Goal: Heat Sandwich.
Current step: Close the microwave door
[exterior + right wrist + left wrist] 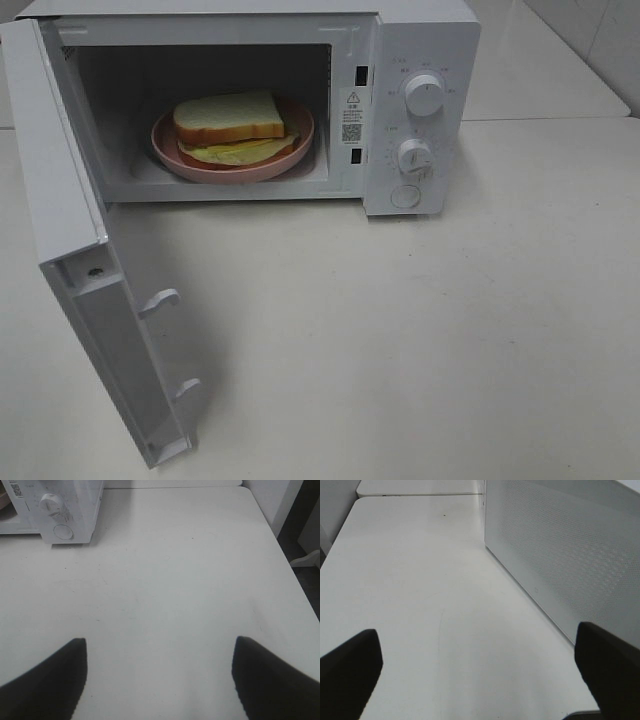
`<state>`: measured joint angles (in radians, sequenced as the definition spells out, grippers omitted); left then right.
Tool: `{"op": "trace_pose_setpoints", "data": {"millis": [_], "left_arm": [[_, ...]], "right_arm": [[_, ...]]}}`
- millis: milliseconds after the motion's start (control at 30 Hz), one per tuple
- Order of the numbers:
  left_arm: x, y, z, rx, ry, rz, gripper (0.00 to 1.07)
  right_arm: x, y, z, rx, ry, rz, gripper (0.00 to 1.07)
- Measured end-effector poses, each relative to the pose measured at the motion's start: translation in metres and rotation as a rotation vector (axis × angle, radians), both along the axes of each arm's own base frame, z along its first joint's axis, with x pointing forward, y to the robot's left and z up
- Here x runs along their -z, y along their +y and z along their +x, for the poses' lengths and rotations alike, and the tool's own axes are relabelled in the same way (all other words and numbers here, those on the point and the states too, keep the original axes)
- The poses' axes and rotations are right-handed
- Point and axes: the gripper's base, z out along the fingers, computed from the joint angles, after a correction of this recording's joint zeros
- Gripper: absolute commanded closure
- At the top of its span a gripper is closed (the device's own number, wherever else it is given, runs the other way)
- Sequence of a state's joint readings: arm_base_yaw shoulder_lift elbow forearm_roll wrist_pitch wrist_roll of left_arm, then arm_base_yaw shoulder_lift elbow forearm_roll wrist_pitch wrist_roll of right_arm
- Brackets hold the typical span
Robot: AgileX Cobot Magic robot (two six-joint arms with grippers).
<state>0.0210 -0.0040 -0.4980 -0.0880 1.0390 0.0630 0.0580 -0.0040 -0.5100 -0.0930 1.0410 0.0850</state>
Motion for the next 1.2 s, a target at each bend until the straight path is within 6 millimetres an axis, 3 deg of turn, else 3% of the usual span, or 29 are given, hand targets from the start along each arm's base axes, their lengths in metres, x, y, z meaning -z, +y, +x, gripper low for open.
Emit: {"op": "trace_pose_setpoints", "data": {"millis": [267, 433, 567, 600, 667, 700, 800, 833, 967, 1000, 1033, 1200], "left_arm": [[-0.004, 0.0, 0.001, 0.0, -0.002, 0.0, 0.06], [-0.013, 0.001, 0.018, -0.008, -0.005, -0.001, 0.15], [-0.016, 0.001, 0.029, -0.011, 0.01, -0.003, 0.3], [-0.017, 0.002, 0.036, -0.014, 0.02, -0.003, 0.39], [-0.018, 0.002, 0.044, -0.017, 0.024, -0.003, 0.48], [-0.018, 0.002, 0.044, -0.017, 0.024, -0.003, 0.48], [-0.021, 0.003, 0.057, -0.023, 0.01, -0.004, 0.68], [-0.021, 0.003, 0.057, -0.023, 0.01, -0.004, 0.68], [-0.011, 0.004, 0.075, -0.033, -0.01, -0.006, 0.99], [-0.011, 0.004, 0.075, -0.033, -0.01, -0.006, 0.99], [-0.004, 0.004, 0.082, -0.037, -0.001, -0.007, 1.06], [0.011, 0.006, 0.1, -0.05, -0.025, -0.008, 1.06]], "right_arm": [[0.0, 0.0, 0.0, 0.0, 0.0, 0.0, 0.31], [0.0, 0.0, 0.0, 0.0, 0.0, 0.0, 0.31], [0.0, 0.0, 0.0, 0.0, 0.0, 0.0, 0.31], [0.0, 0.0, 0.0, 0.0, 0.0, 0.0, 0.31], [0.0, 0.0, 0.0, 0.0, 0.0, 0.0, 0.31], [0.0, 0.0, 0.0, 0.0, 0.0, 0.0, 0.31], [0.0, 0.0, 0.0, 0.0, 0.0, 0.0, 0.31], [0.0, 0.0, 0.0, 0.0, 0.0, 0.0, 0.31], [0.0, 0.0, 0.0, 0.0, 0.0, 0.0, 0.31], [0.0, 0.0, 0.0, 0.0, 0.0, 0.0, 0.31], [0.0, 0.0, 0.0, 0.0, 0.0, 0.0, 0.31], [0.0, 0.0, 0.0, 0.0, 0.0, 0.0, 0.31]]}}
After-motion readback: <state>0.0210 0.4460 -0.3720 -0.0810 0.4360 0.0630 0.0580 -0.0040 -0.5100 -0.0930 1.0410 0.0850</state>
